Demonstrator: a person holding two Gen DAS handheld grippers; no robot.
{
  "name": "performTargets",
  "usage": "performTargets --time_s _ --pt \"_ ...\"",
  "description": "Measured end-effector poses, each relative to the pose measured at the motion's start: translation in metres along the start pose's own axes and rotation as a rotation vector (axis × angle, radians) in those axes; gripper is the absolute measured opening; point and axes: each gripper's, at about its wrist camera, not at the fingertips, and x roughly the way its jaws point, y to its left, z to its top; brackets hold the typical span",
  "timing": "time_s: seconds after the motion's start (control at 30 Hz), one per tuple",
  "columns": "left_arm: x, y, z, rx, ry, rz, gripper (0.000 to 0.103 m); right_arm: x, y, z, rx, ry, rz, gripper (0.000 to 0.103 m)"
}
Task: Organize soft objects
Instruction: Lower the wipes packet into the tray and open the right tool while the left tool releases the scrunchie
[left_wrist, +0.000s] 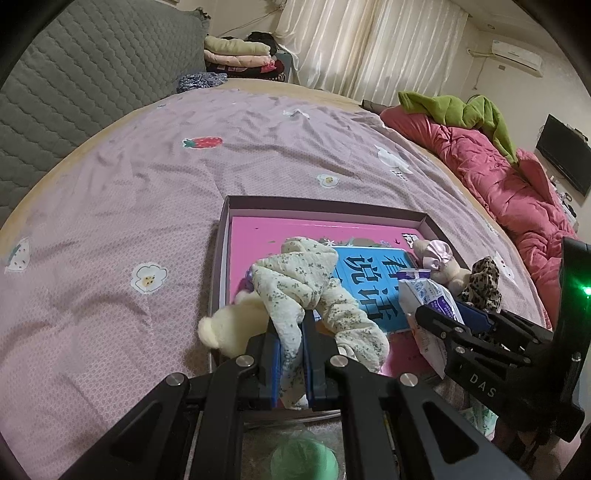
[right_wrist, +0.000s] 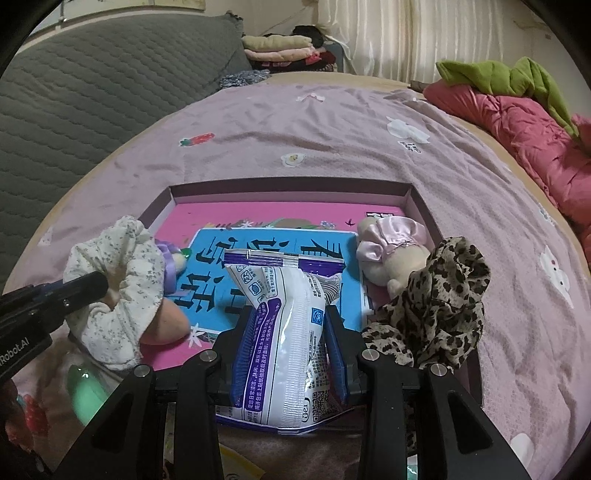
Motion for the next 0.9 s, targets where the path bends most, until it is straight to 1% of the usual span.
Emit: performTargets --time_s 0.5,0.77,0.9 --pt "0.001 0.005 0.0 -0.017 -0.003 0.011 0.01 0.004 0.0 -0.001 0.004 0.021 -0.001 0.041" --pt "0.001 0.004 0.001 -0.021 0.001 0.013 0.01 -0.003 0.0 -0.001 0.003 0.009 0.009 0.051" --pt "0.003 0.005 0.001 -0.022 0.005 0.017 0.01 -0.016 -0.002 -0.001 0.013 -0.013 0.024 0.052"
